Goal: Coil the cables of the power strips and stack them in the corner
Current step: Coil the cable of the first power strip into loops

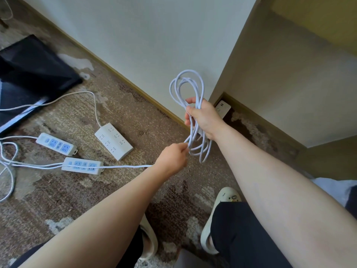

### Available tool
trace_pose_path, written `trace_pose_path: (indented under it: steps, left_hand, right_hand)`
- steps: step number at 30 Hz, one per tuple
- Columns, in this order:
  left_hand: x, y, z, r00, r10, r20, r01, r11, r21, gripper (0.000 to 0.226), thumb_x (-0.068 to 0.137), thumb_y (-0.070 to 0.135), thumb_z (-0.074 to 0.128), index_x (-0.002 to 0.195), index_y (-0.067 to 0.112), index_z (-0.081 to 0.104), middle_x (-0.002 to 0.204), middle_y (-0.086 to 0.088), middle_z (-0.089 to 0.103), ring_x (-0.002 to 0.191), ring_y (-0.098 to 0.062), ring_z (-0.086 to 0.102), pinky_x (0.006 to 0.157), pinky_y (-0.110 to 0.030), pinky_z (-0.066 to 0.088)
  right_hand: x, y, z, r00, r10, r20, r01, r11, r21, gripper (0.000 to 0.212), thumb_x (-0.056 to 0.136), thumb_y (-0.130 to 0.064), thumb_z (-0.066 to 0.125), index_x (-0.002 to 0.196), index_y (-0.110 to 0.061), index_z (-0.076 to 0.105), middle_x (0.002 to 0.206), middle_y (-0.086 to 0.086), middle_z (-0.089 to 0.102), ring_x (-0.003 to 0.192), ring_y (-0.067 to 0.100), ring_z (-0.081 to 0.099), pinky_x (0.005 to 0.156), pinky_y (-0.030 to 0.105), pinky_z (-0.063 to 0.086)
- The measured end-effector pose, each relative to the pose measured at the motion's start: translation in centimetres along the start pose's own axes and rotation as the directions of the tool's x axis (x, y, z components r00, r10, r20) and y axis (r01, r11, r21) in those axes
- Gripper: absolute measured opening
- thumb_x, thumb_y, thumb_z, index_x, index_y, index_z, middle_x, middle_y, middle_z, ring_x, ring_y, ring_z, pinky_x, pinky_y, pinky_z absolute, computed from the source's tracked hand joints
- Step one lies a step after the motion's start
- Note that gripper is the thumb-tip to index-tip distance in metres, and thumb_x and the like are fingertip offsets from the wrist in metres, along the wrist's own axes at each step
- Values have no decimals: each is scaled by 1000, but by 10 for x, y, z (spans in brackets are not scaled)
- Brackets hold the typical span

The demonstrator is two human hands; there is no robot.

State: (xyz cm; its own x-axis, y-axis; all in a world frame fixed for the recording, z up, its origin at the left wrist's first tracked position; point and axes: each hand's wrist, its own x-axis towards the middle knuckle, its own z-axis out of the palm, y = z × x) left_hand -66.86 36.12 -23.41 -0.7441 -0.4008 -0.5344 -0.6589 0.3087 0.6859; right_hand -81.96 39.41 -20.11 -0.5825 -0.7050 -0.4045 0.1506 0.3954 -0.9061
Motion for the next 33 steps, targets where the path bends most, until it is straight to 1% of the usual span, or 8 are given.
trace_pose_path:
  steps: [3, 9, 14, 18, 23, 27, 30, 33]
  left_hand:
    - [1, 0, 4, 1000, 0, 7, 0, 1000, 2, 32, 102, 23, 38, 72, 27, 50, 76, -7, 70, 62, -19, 64, 63, -33, 52]
    - [1, -7, -9, 998, 6, -58, -1, 996, 94, 31, 103, 31, 37, 89, 17, 62, 79, -5, 69, 62, -19, 62, 59, -37, 54]
    - [-3, -32, -23, 1000, 10, 14, -12, 992, 123, 29, 103, 30, 37, 106, 19, 63, 83, -2, 67, 54, -8, 50, 45, -17, 38]
    - [-10, -77, -59, 999, -40, 22, 37, 992, 119, 26, 102, 27, 42, 108, 21, 67, 81, -1, 66, 68, -17, 56, 62, -28, 44]
    - [-28, -119, -86, 986, -164, 6, 162, 978, 128, 24, 100, 27, 48, 91, 23, 70, 73, -6, 58, 69, -22, 53, 65, -31, 40]
    - [-23, -66, -71, 995, 60, 84, -79, 966, 246, 22, 97, 37, 50, 85, 33, 68, 66, 7, 58, 62, -14, 52, 60, -28, 42]
    - [-23, -25, -52, 948, 272, 165, -310, 905, 292, 19, 95, 44, 50, 82, 40, 63, 63, 13, 59, 51, -1, 48, 48, -15, 37]
    - [-23, -37, -43, 958, 120, 259, -206, 918, 338, 20, 98, 40, 47, 90, 32, 63, 69, 8, 60, 53, -4, 47, 53, -20, 43]
  right_hand:
    - [1, 0, 2, 999, -2, -40, 5, 998, 67, 14, 102, -6, 46, 114, -12, 52, 72, 7, 53, 57, 17, 50, 63, 31, 49]
    - [6, 1, -2, 991, -37, -132, 46, 997, 69, 18, 102, -12, 45, 119, -13, 52, 68, 0, 45, 50, 8, 37, 50, 24, 37]
    - [9, 2, -8, 986, -62, -157, 67, 998, 23, 12, 102, -19, 46, 111, -22, 54, 67, -2, 45, 50, 6, 38, 49, 25, 36]
    - [10, 0, -15, 981, -87, -172, 90, 996, 6, 13, 101, -20, 48, 111, -23, 56, 70, -1, 48, 50, 4, 41, 47, 22, 37]
    - [13, 1, -11, 973, -129, -190, 116, 990, -79, 14, 100, -17, 48, 110, -22, 56, 70, -2, 49, 54, 5, 43, 51, 23, 38]
    - [15, 0, -2, 971, -203, -130, 159, 944, -289, 18, 101, -21, 49, 118, -21, 55, 81, -1, 56, 72, 12, 55, 68, 33, 49]
    - [15, -1, -2, 970, -222, -99, 173, 916, -361, 18, 101, -24, 50, 118, -22, 54, 87, 4, 60, 81, 25, 60, 82, 45, 53]
    - [13, 0, -12, 969, -218, -113, 157, 905, -395, 19, 101, -25, 49, 120, -23, 54, 91, 8, 61, 85, 31, 62, 83, 51, 53]
